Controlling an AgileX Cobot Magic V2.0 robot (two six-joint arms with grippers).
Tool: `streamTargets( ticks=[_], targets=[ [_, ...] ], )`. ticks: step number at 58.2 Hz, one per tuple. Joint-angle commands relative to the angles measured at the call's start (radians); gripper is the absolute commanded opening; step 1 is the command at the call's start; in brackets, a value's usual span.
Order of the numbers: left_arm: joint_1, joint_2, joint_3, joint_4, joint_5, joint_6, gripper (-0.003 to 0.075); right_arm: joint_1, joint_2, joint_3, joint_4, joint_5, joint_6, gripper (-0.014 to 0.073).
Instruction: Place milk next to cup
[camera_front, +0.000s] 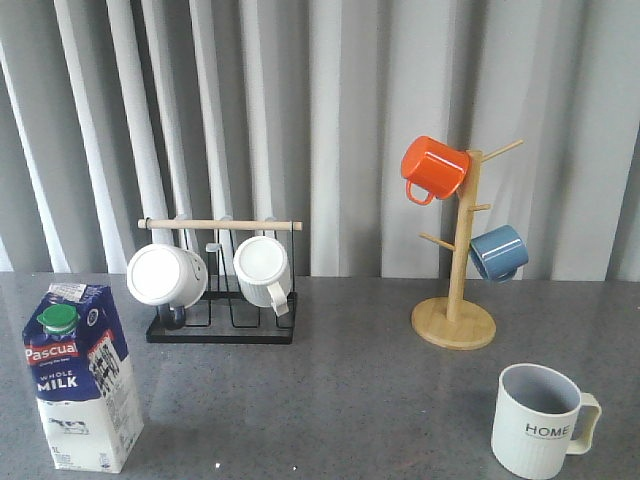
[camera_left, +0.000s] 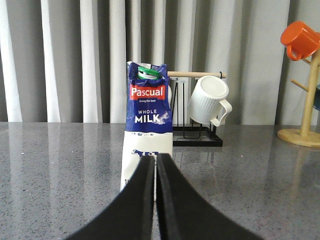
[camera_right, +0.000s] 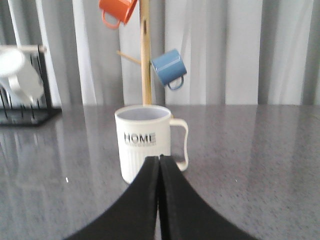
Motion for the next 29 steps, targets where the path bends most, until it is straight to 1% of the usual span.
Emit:
streamTargets(
  ticks=[1, 4, 8, 13, 17, 23, 29],
  targets=[
    [-0.001, 0.003, -0.067, -0.041, -0.08, -0.034, -0.0006, -0.002, -0.001, -0.019, 0.045, -0.138, 0.028, -0.0009],
    [-0.001, 0.034, -0.108, -0.079, -0.084, -0.047, -0.0006, -0.002, 0.024, -0.06, 0.051, -0.128, 0.016, -0.0009],
    [-0.001, 0.114, -0.178, -0.122, -0.07, -0.056, -0.0006, -0.002, 0.103, -0.123, 0.051, -0.091, 0.003, -0.0009],
    [-0.001, 0.272, -0.287, -0.12, -0.006, -0.016, -0.0006, -0.003, 0.276, -0.198, 0.047, -0.083, -0.063, -0.0009],
    [-0.001, 0.416, -0.364, -0.126, 0.008, 0.024, -0.0006, -0.003, 0.442, -0.253, 0.041, -0.085, -0.132, -0.0009],
    [-0.001, 0.574, -0.439, -0.134, -0.02, 0.02, -0.0006, -0.002, 0.632, -0.312, 0.073, -0.091, -0.143, -0.0009],
    [-0.001, 0.678, -0.462, -0.13, -0.08, 0.022, -0.0006, -0.002, 0.736, -0.334, 0.077, -0.142, -0.145, -0.0009]
  ],
)
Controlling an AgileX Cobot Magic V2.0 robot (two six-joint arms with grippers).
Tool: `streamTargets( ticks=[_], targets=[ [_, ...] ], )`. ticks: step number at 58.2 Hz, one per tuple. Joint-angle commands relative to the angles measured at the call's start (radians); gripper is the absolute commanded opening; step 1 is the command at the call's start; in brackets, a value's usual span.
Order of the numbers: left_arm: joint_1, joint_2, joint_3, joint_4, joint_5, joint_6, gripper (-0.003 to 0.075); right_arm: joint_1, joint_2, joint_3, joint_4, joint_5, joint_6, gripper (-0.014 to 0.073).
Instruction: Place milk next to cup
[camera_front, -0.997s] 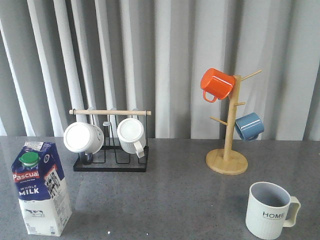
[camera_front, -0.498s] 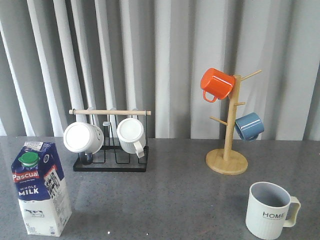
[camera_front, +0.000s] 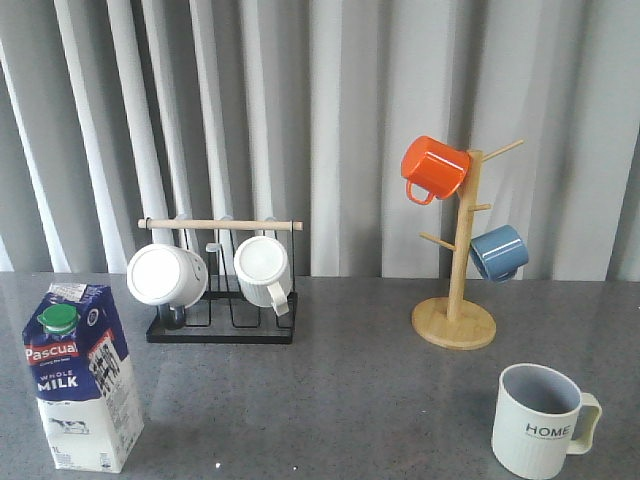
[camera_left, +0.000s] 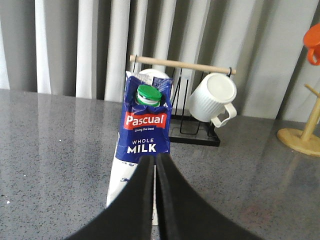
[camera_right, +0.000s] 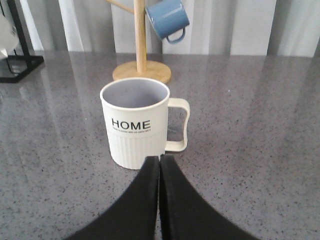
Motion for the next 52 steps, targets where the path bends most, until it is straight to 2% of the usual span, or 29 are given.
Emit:
streamTargets(
  ticks=[1, 7, 23, 30, 34, 40, 47, 52],
  targets=[
    [-0.001, 0.099, -0.05, -0.009, -0.128, 0.003, -0.0006, -0.002, 0.1, -0.046, 0.005, -0.122, -0.015, -0.0009],
    [-0.001, 0.156, -0.05, -0.009, -0.178, 0.003, -0.0006, -0.002, 0.154, -0.041, 0.02, -0.162, -0.007, -0.0009],
    [-0.001, 0.19, -0.05, -0.009, -0.183, 0.003, -0.0006, -0.002, 0.192, -0.041, 0.039, -0.165, -0.028, -0.0005],
    [-0.001, 0.19, -0.05, -0.008, -0.193, 0.008, 0.001, -0.002, 0.192, -0.041, 0.038, -0.195, -0.067, 0.0029],
    [-0.001, 0.19, -0.05, -0.007, -0.197, 0.012, 0.0041, -0.002, 0.192, -0.043, 0.038, -0.198, -0.087, 0.0083],
    [-0.001, 0.197, -0.05, 0.001, -0.201, 0.013, 0.0123, -0.002, 0.192, -0.044, 0.028, -0.207, -0.096, 0.0211],
    [-0.001, 0.208, -0.05, 0.001, -0.203, 0.013, 0.0267, -0.002, 0.192, -0.044, 0.028, -0.228, -0.098, 0.0405],
    [-0.001, 0.214, -0.05, 0.001, -0.204, 0.013, 0.0386, -0.002, 0.192, -0.044, 0.028, -0.235, -0.105, 0.0512]
  ],
)
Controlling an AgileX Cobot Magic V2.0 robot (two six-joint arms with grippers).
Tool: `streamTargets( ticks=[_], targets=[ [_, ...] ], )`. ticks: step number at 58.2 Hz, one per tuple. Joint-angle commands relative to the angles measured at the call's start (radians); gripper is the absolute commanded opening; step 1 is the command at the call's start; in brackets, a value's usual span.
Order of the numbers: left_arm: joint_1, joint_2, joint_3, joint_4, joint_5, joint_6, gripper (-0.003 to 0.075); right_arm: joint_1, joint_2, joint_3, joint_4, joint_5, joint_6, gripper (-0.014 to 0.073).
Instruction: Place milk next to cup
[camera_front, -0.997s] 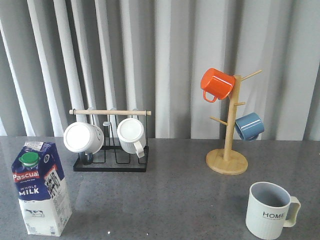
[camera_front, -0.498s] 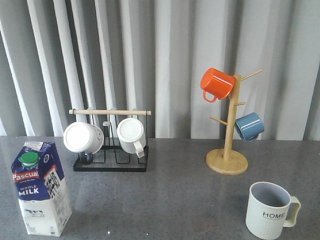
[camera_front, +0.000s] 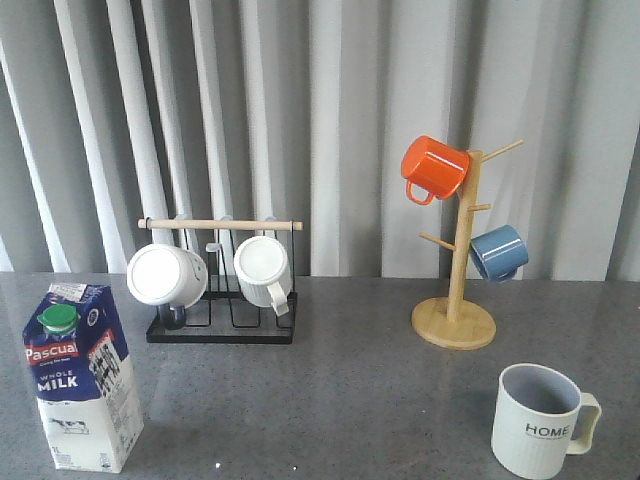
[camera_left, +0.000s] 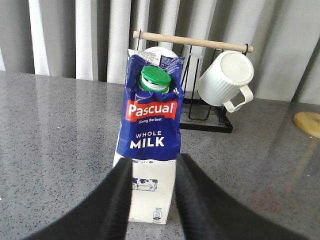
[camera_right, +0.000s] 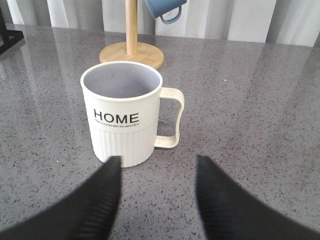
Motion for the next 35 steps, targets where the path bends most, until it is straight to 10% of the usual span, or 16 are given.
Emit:
streamTargets(
  ticks=[1, 35],
  targets=[
    [-0.001, 0.007, -0.034, -0.001, -0.081, 0.002, 0.0402, -0.002, 0.0, -0.036, -0.01, -0.089, -0.02, 0.0526],
    [-0.001, 0.007, -0.034, -0.003, -0.07, 0.001, 0.0504, -0.002, 0.034, -0.036, -0.021, -0.213, -0.053, 0.0591]
  ],
)
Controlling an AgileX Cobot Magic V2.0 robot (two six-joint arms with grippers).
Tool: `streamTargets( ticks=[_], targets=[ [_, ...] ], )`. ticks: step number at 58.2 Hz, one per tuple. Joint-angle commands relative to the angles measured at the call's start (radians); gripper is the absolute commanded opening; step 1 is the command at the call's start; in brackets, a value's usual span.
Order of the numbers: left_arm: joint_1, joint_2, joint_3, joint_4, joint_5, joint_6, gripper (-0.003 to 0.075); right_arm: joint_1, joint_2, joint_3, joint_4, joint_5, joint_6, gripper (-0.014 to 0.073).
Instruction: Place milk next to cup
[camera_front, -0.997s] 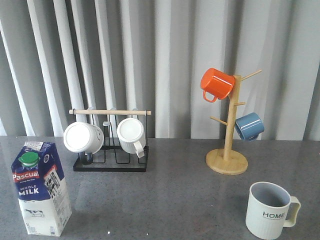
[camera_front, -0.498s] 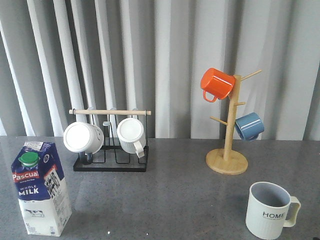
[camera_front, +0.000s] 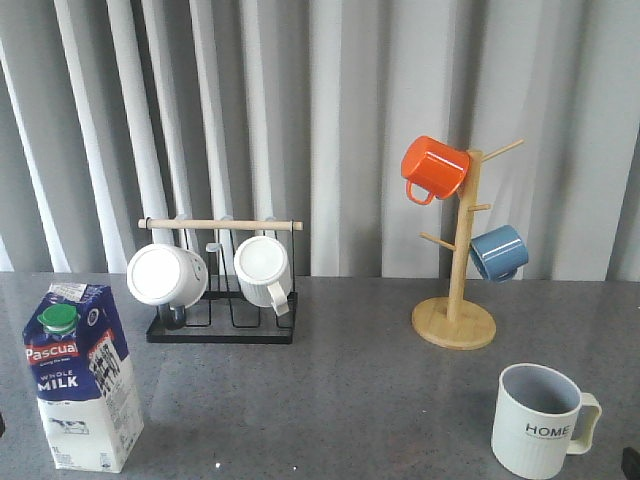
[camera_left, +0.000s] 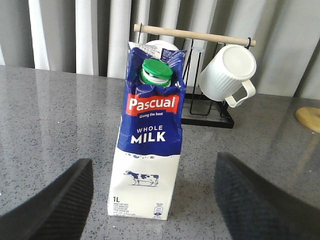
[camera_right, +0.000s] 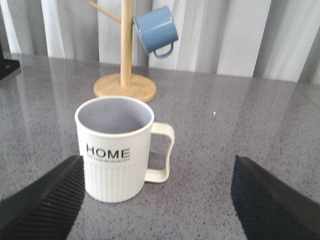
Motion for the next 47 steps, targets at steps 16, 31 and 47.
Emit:
streamTargets(
  ticks=[16, 31, 47],
  targets=[
    [-0.001, -0.003, -0.034, -0.003, -0.072, 0.001, 0.0504, -0.026, 0.193, -0.032, -0.069, -0.237, -0.084, 0.0591],
    [-0.001, -0.003, -0.034, -0.003, -0.072, 0.001, 0.0504, -0.026, 0.411, -0.032, -0.133, -0.468, 0.076, 0.0591],
    [-0.001, -0.003, -0.034, -0.003, -0.072, 0.001, 0.0504, -0.116, 0.534, -0.032, -0.152, -0.598, 0.123, 0.0591]
  ],
)
